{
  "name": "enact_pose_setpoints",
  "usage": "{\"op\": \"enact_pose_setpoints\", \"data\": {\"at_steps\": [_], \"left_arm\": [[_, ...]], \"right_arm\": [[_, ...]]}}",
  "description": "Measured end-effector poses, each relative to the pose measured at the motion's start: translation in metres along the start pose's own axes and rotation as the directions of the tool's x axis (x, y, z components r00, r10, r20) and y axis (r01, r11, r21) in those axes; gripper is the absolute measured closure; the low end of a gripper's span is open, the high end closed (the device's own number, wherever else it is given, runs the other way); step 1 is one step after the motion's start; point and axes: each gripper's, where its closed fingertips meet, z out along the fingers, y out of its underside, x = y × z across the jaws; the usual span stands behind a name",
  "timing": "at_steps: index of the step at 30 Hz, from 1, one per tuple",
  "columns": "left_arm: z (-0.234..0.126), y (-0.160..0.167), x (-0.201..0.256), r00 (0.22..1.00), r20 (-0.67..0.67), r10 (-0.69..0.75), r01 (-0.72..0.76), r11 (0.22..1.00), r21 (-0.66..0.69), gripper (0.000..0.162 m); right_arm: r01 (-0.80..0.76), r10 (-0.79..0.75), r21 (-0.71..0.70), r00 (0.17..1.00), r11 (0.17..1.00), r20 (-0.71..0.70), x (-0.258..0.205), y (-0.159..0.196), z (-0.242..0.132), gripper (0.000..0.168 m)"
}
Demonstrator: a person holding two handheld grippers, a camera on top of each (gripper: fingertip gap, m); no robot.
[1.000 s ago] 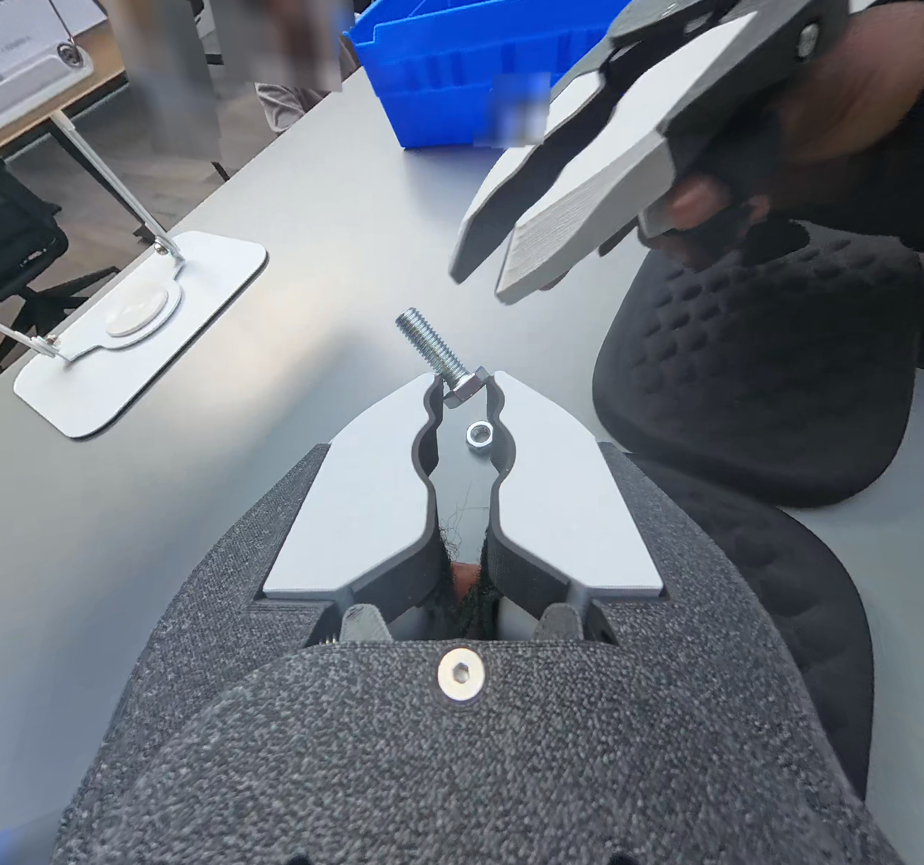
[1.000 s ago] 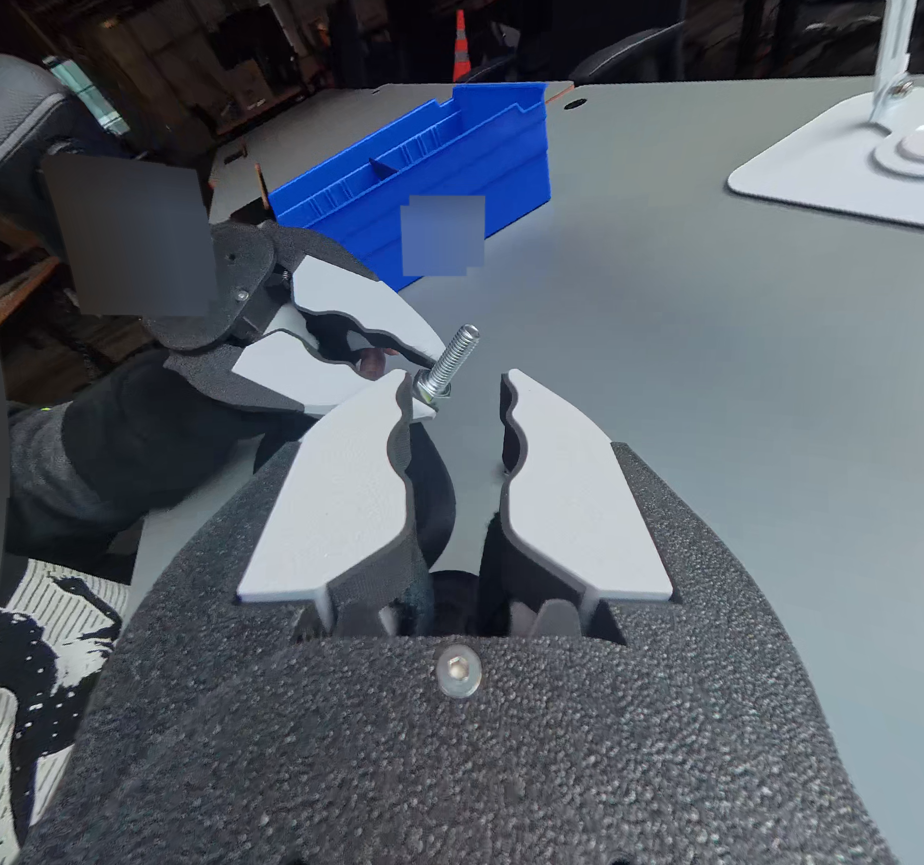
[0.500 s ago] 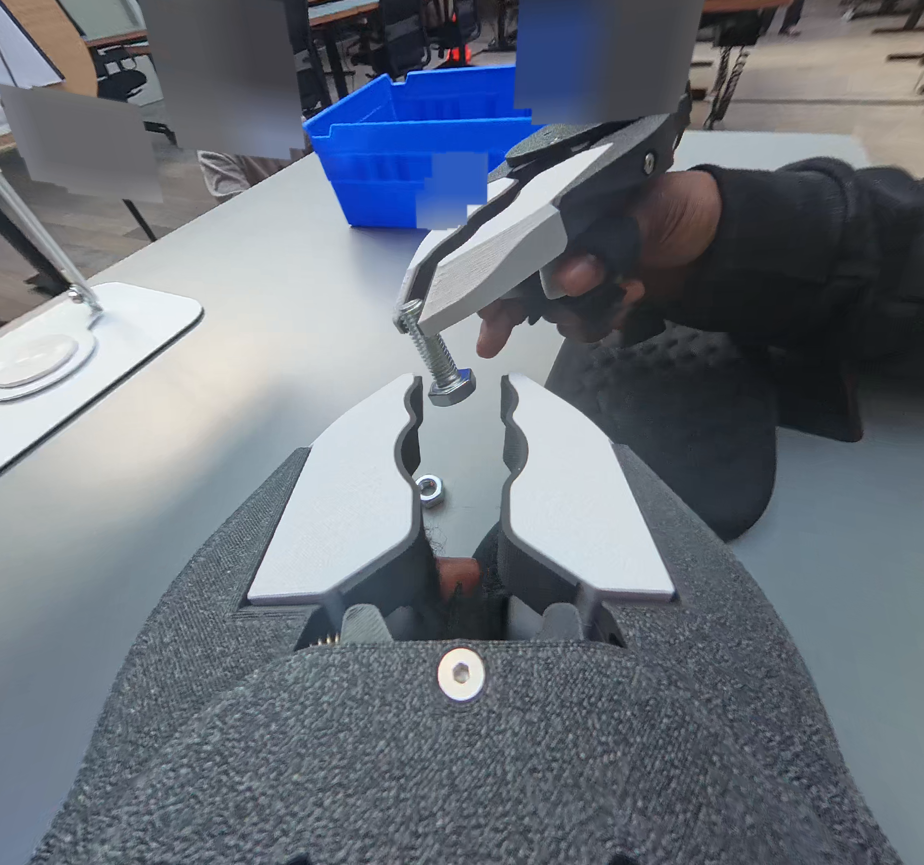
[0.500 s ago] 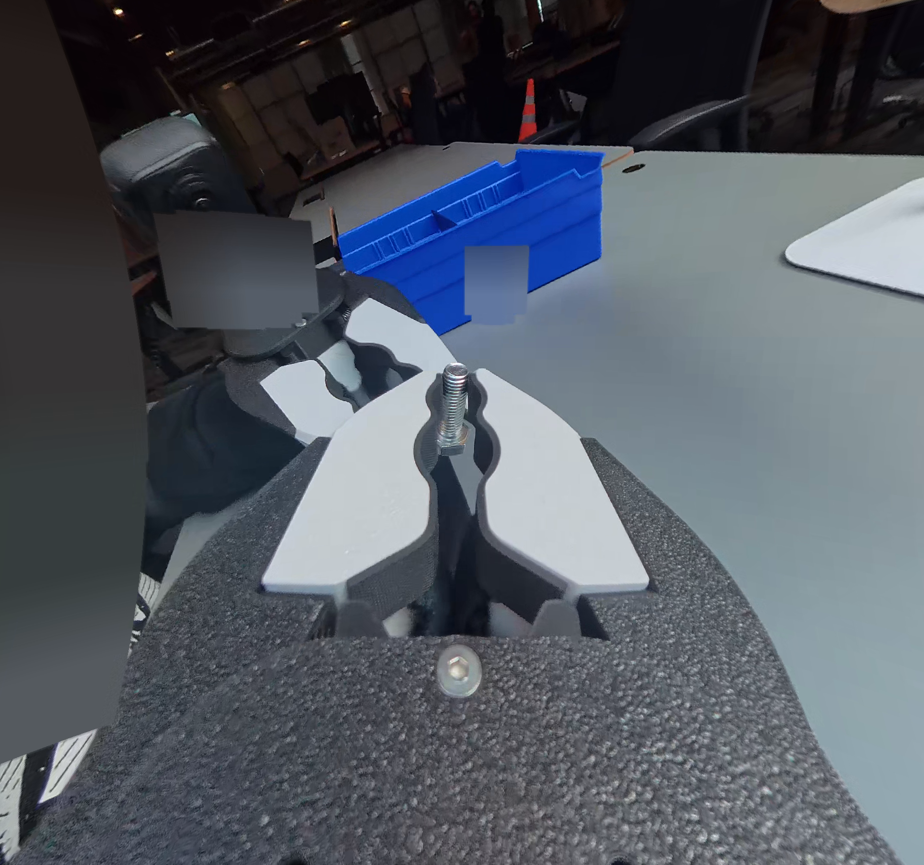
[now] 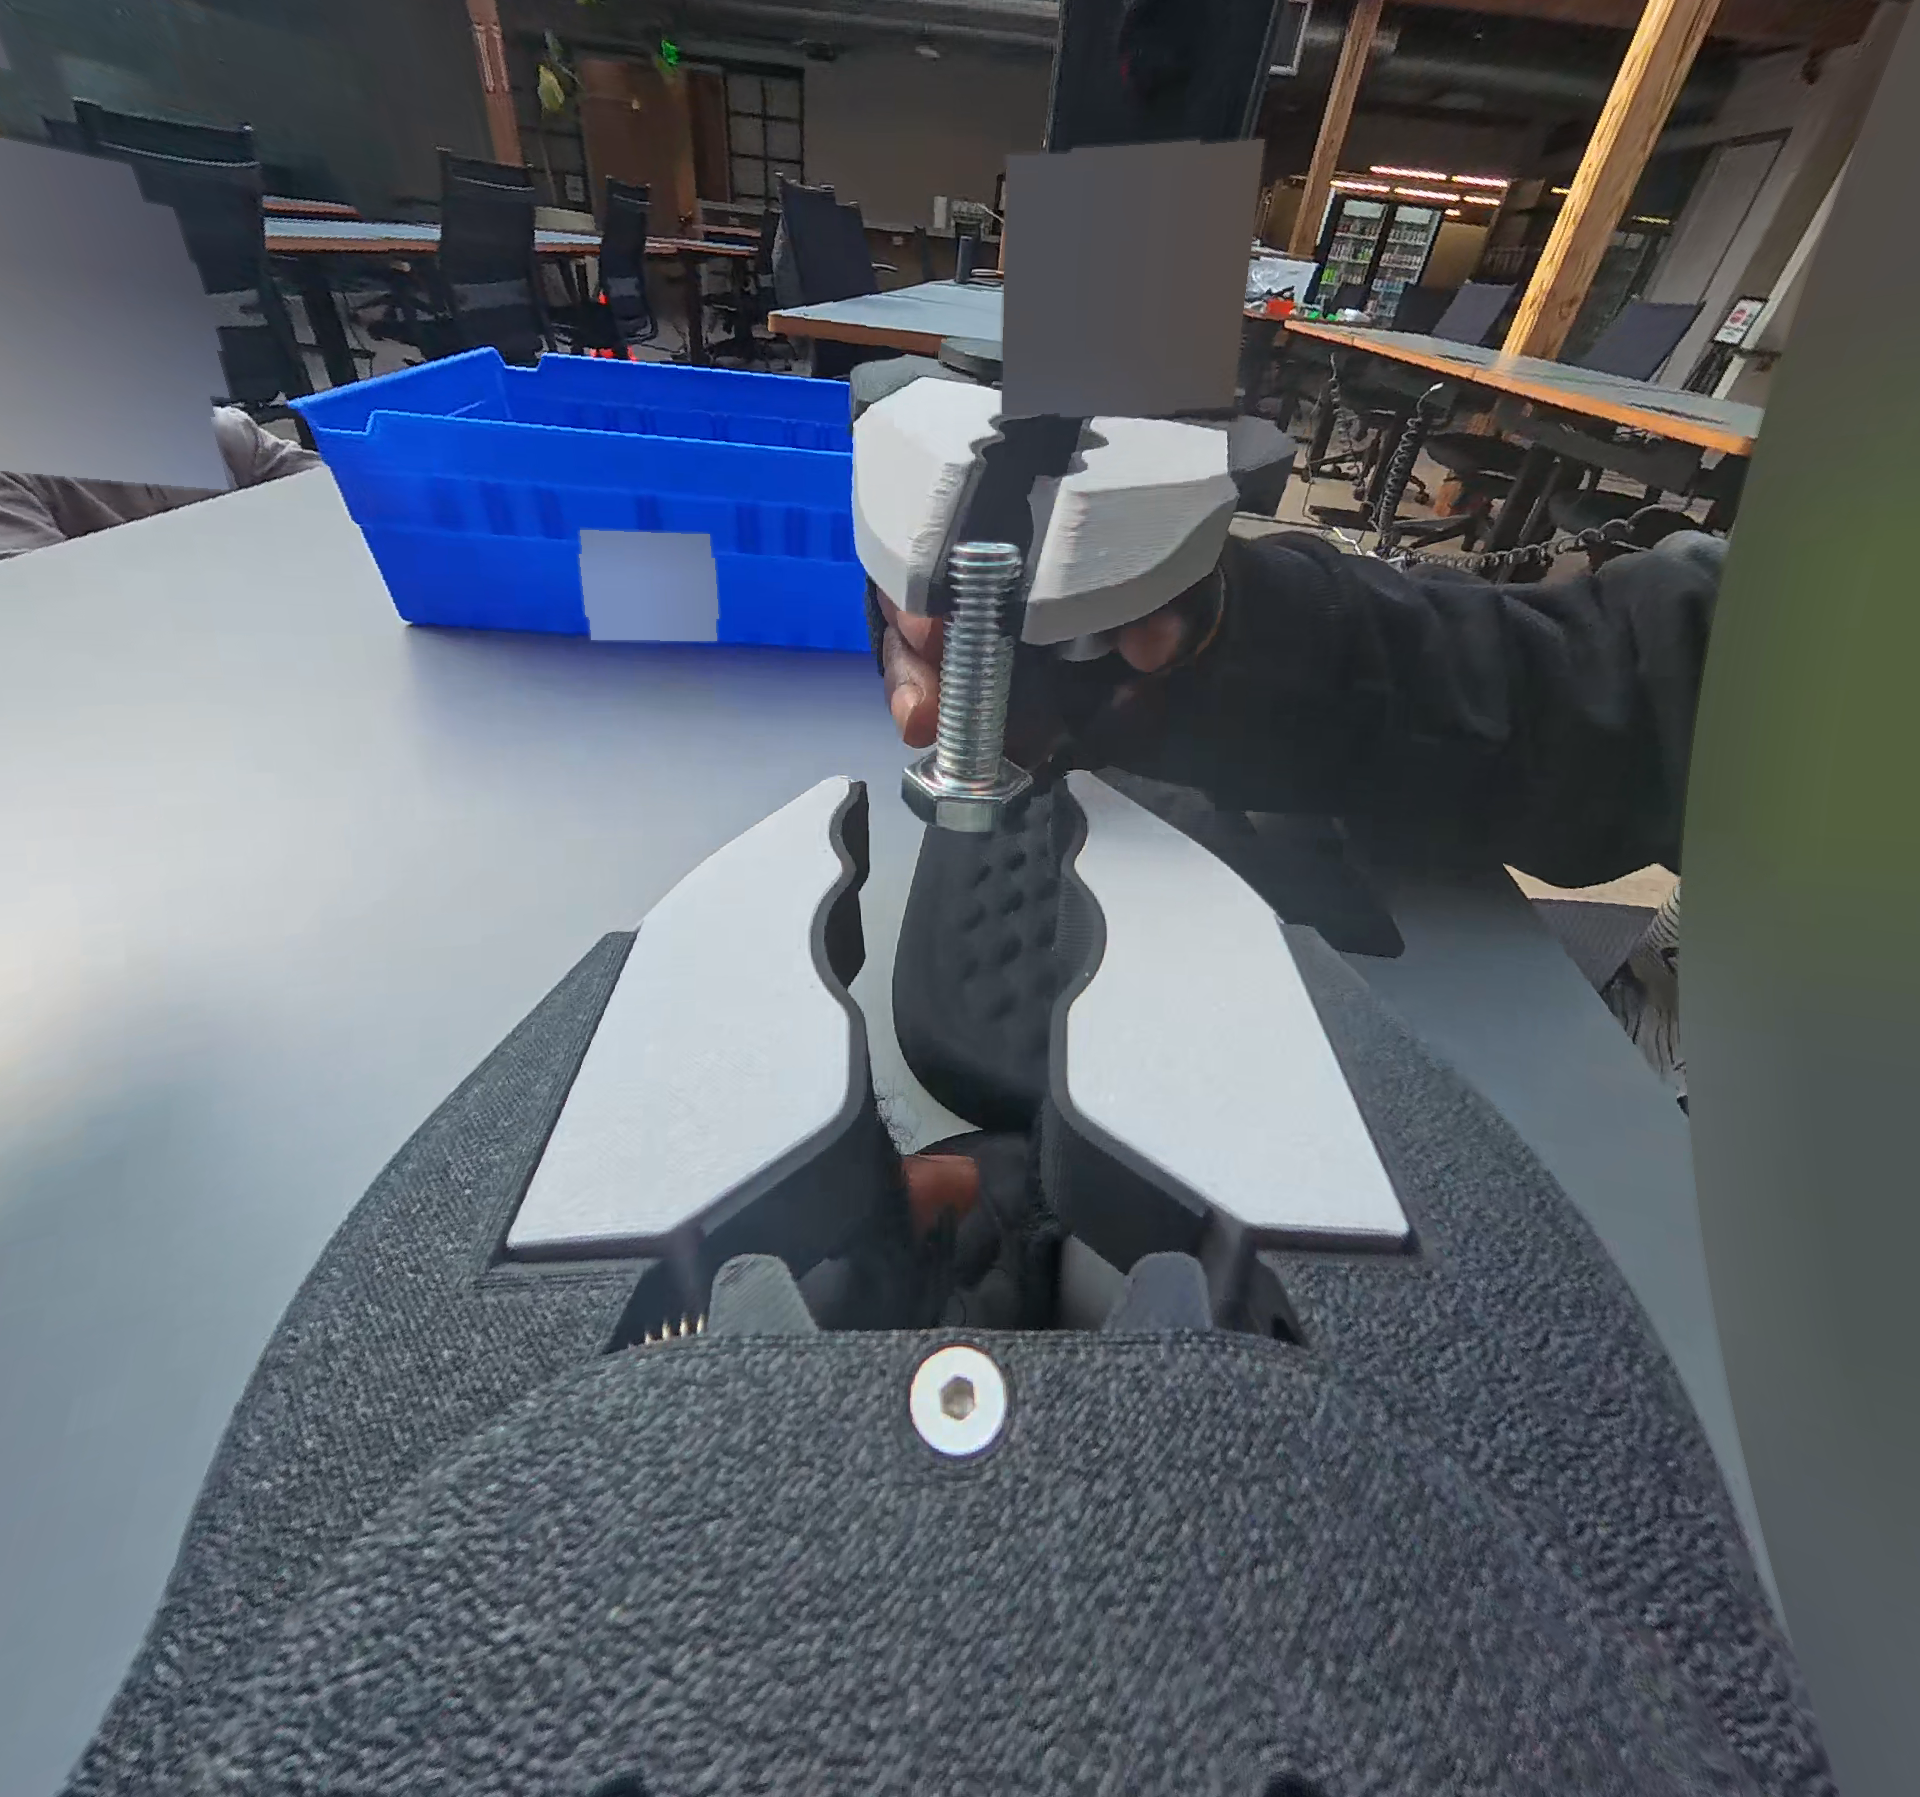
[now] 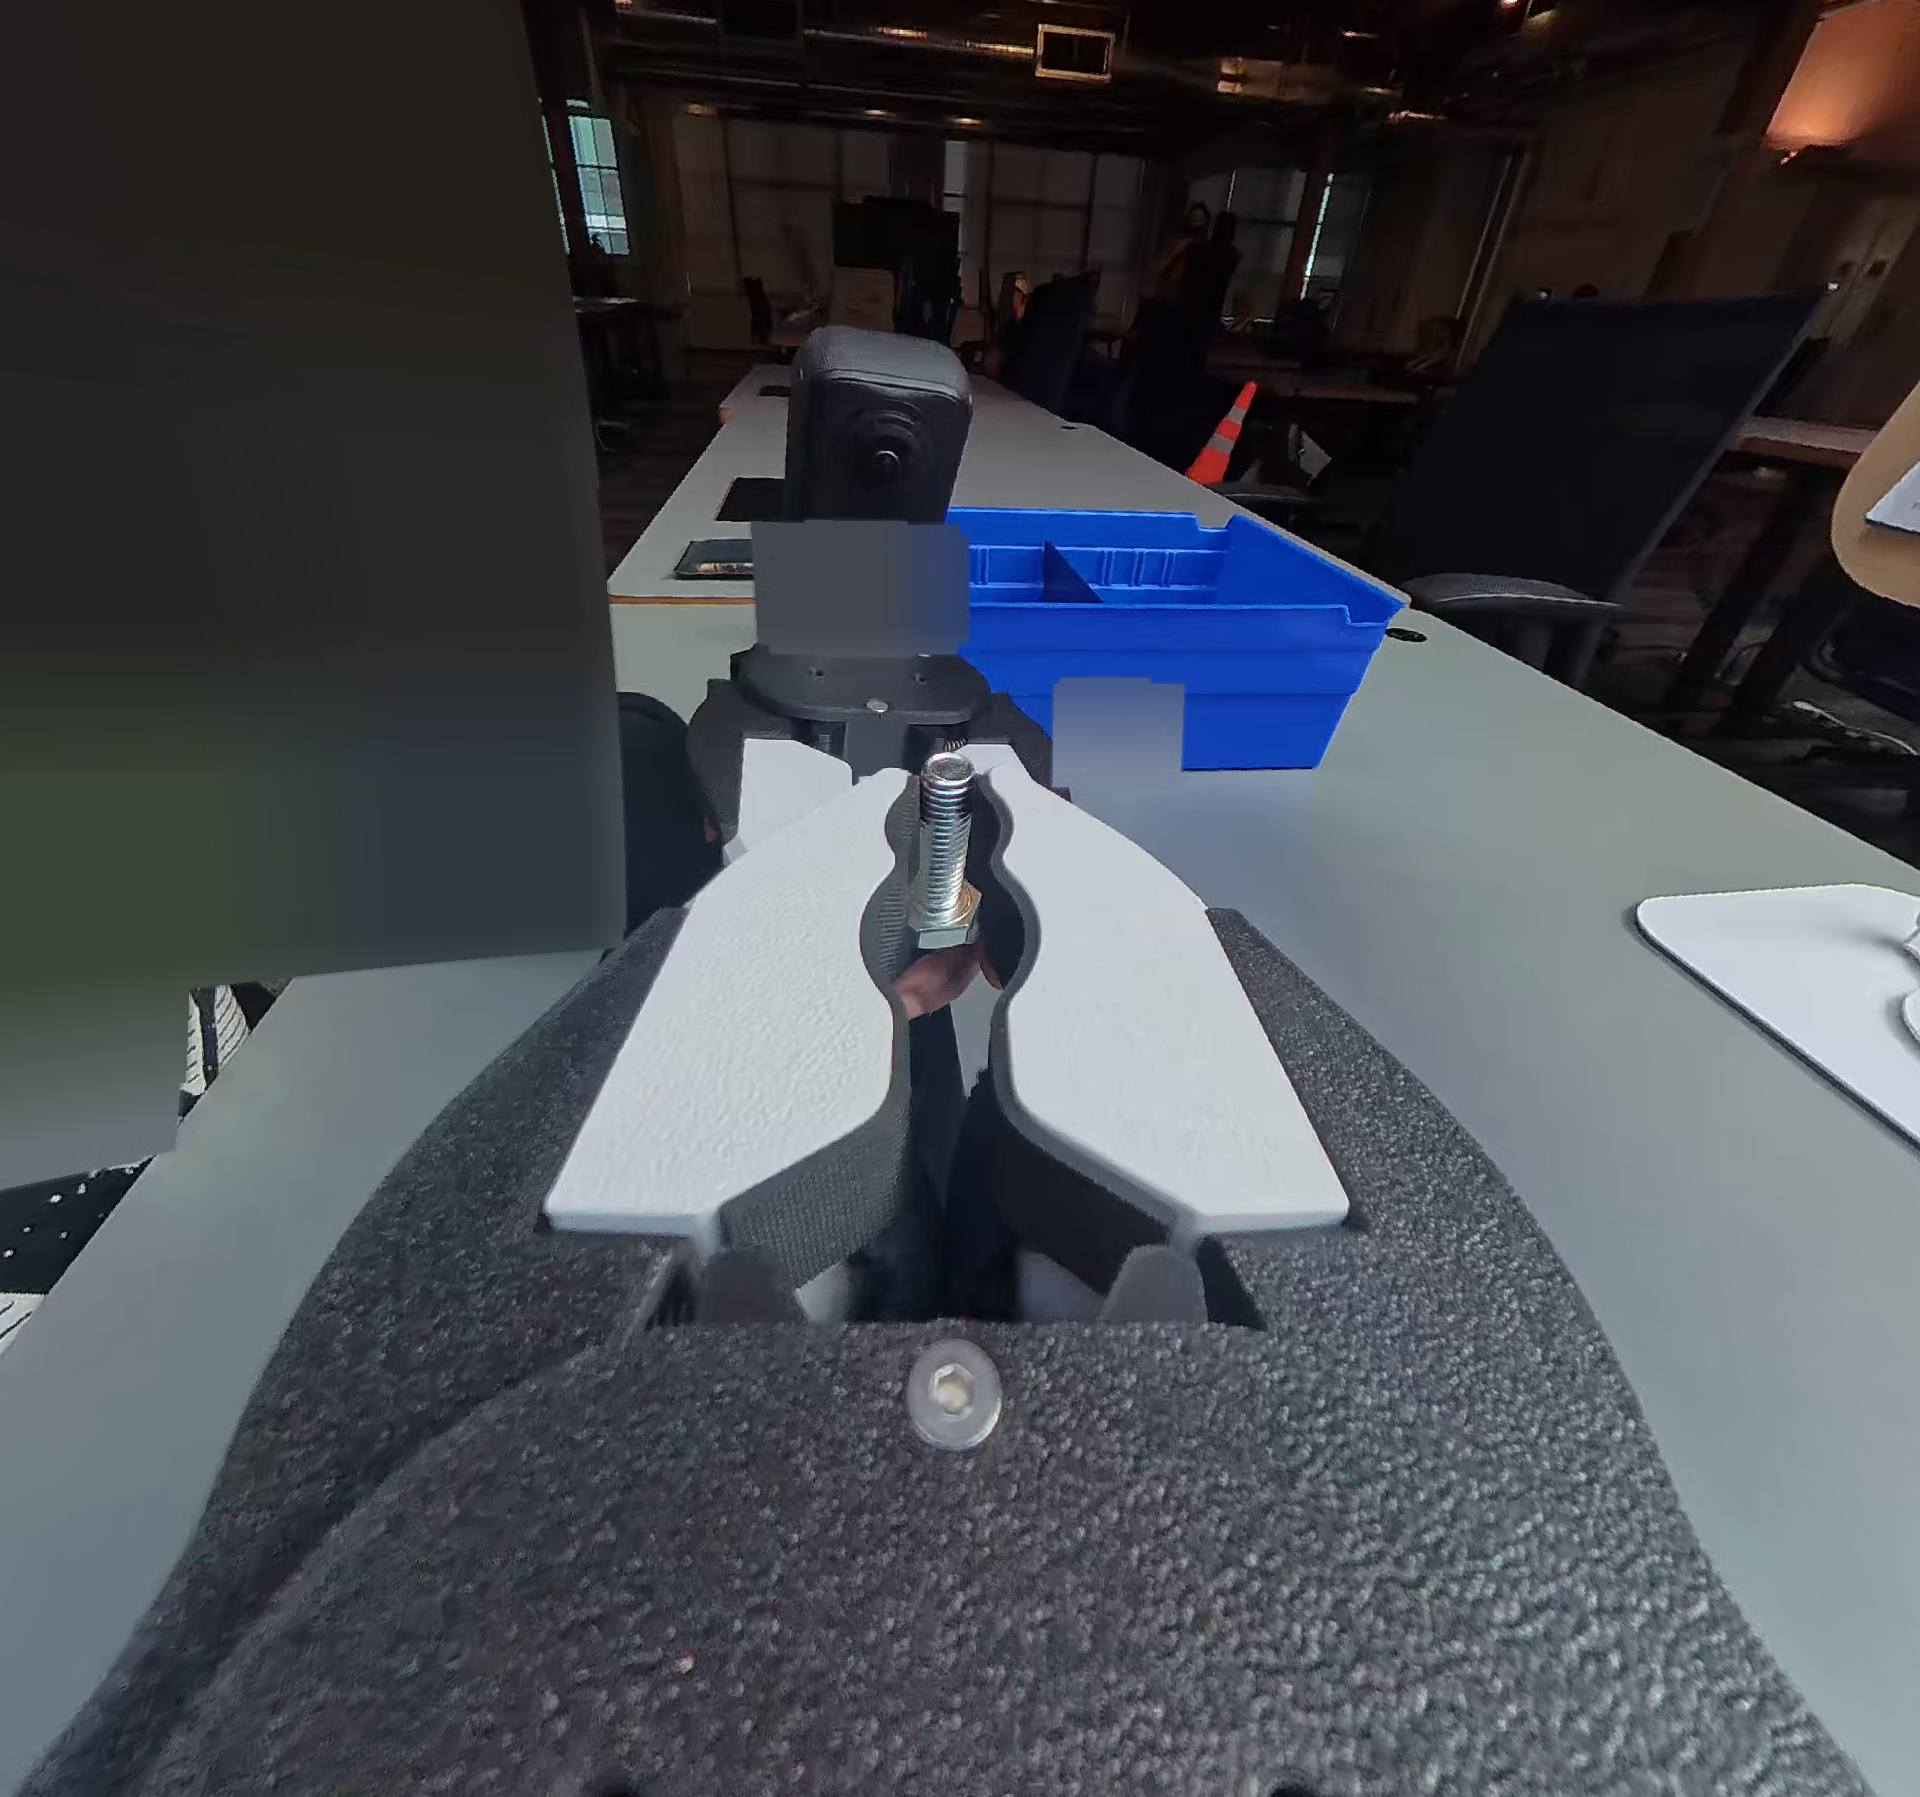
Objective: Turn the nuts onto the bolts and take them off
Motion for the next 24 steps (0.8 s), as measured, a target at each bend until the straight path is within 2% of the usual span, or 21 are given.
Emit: {"op": "enact_pose_setpoints", "data": {"at_steps": [5, 24], "left_arm": [[0.004, 0.005, 0.000, 0.998, 0.032, 0.049, -0.047, 0.998, -0.042, 0.132], [0.004, 0.006, -0.013, 0.986, 0.154, 0.059, -0.052, 0.997, -0.051, 0.141]], "right_arm": [[-0.014, 0.013, -0.008, 0.999, 1.000, -0.043, 0.003, 0.004, 0.004, 0.160], [-0.018, 0.011, -0.032, 0.980, 0.999, -0.196, 0.010, 0.010, 0.005, 0.160]]}}
